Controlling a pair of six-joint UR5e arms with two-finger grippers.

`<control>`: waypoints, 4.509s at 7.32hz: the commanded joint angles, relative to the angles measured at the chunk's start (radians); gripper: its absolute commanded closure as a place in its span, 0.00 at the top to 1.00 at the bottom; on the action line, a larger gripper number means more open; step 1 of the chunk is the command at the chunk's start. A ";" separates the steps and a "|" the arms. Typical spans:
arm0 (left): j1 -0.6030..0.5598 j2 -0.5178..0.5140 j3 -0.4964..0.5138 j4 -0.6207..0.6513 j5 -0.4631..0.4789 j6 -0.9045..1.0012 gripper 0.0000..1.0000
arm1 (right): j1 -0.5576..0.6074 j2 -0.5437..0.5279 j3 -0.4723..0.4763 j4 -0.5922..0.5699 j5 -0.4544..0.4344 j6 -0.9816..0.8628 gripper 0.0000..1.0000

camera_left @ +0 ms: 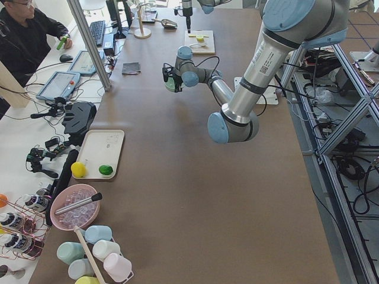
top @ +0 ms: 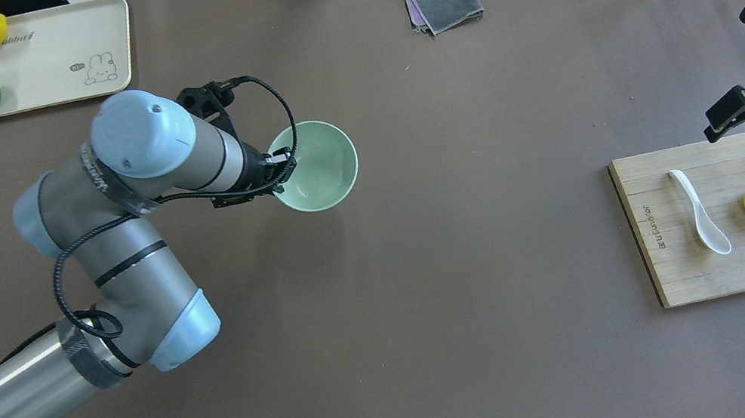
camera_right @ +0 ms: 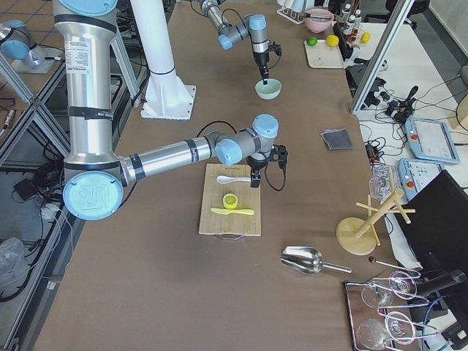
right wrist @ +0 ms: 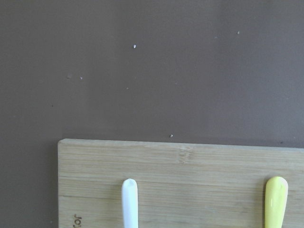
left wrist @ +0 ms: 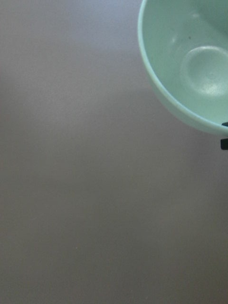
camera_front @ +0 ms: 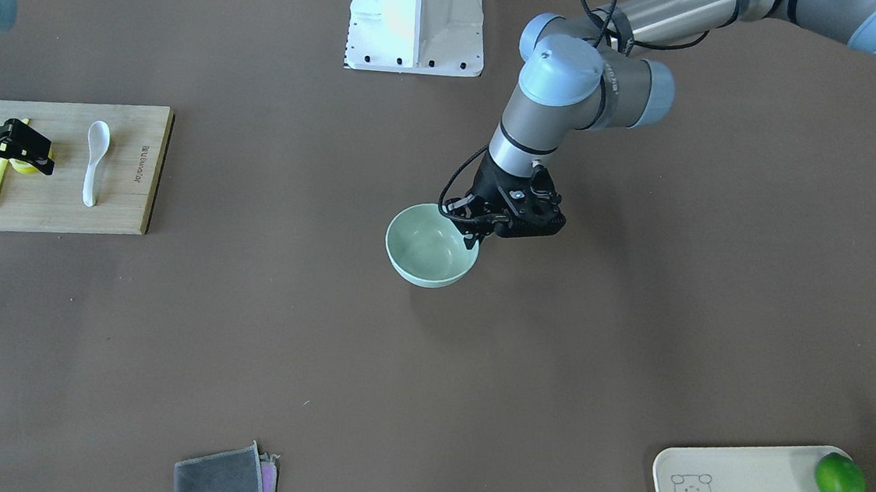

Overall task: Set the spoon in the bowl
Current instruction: 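Slide the bowl toward table center with left gripper while right gripper descends, then release the bowl with left gripper while right gripper grasps the white spoon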

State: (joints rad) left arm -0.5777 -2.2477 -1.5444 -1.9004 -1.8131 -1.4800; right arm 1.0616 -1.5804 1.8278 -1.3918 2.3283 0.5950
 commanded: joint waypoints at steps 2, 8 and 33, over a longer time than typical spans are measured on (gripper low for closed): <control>0.030 -0.030 0.047 -0.006 0.026 -0.006 0.00 | -0.038 -0.007 0.002 0.002 0.003 0.049 1.00; 0.009 -0.020 -0.045 0.003 0.018 0.029 0.98 | -0.115 -0.004 0.004 0.004 -0.018 0.121 1.00; -0.050 0.059 -0.066 -0.009 0.017 0.193 0.98 | -0.210 -0.012 -0.039 0.157 -0.129 0.218 0.60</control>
State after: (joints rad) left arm -0.6285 -2.1877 -1.6110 -1.9098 -1.7968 -1.2870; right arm 0.8514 -1.5920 1.7878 -1.2331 2.2017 0.8118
